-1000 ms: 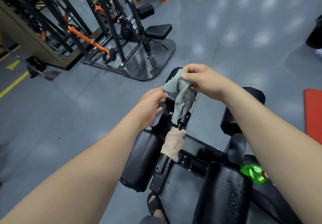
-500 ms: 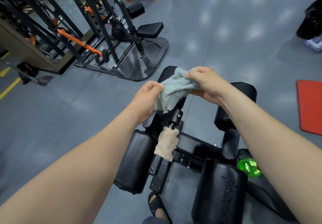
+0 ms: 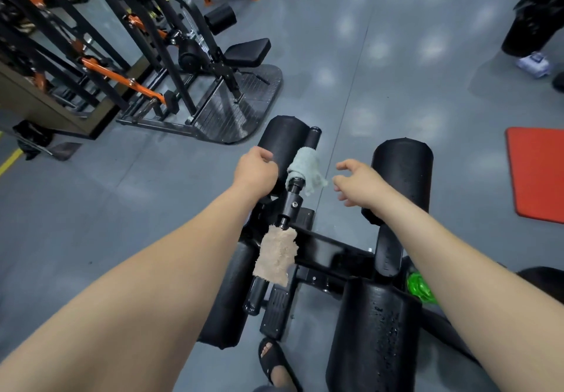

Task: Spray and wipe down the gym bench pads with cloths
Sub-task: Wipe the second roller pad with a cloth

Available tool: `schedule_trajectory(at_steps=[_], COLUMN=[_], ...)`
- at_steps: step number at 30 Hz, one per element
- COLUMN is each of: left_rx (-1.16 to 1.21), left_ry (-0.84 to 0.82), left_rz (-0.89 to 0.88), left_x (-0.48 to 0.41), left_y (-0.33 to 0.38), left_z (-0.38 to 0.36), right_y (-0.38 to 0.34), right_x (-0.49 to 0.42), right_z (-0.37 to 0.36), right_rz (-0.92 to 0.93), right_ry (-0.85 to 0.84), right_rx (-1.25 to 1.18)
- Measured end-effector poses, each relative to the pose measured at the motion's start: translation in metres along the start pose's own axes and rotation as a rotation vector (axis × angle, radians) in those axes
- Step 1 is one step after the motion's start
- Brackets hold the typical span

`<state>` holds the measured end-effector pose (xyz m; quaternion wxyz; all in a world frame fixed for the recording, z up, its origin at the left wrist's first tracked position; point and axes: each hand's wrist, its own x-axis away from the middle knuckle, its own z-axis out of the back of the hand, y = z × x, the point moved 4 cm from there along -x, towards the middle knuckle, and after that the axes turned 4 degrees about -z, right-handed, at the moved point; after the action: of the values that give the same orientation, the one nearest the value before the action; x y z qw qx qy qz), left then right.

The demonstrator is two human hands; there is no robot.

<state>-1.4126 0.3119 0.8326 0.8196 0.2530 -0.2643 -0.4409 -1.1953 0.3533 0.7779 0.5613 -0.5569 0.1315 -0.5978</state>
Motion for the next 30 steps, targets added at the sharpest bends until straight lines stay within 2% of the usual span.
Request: schedule_trajectory(at_steps=[3,8,11,19,22,27,30], left_rx=[0.092,0.163,0.122,-0.064,-0.037,0.153,0.135], left_ry=[-0.041,0.010,0.042,0.210,0.232,0.325,0.349], left_rz=[0.042,0.117,0.123,-0.074,-0.103,0.021,0.032], left_x=[0.023,0.065,0.093,0.176,0.204,0.243,0.266], left_y=[-0.008,-0.026,-0.042,-0.082,-0.094,-0.103,-0.098], left_z=[-0.012,-0.016,-0.010,-0.001,-0.009,-0.012,-0.018], right_y=[0.014,0.033,0.046,0.085,0.104,0.125,0.142], right_x=[0.004,0.020,0.034,0.082,0.109,0.152,0.165], right_z=[-0.001,-0.010,-0.021,-0.048,-0.050,-0.022,0.007], right_rz=[-0.019,-0.048,-0.062,-0.075,-0.096,-0.055,-0.068], right_ry=[-0.012,-0.079,-0.107,-0.098,-0.044,0.013,-0.008], right_rx=[-0.018,-0.022,-0.021,0.023,0.063,0.154,0.142])
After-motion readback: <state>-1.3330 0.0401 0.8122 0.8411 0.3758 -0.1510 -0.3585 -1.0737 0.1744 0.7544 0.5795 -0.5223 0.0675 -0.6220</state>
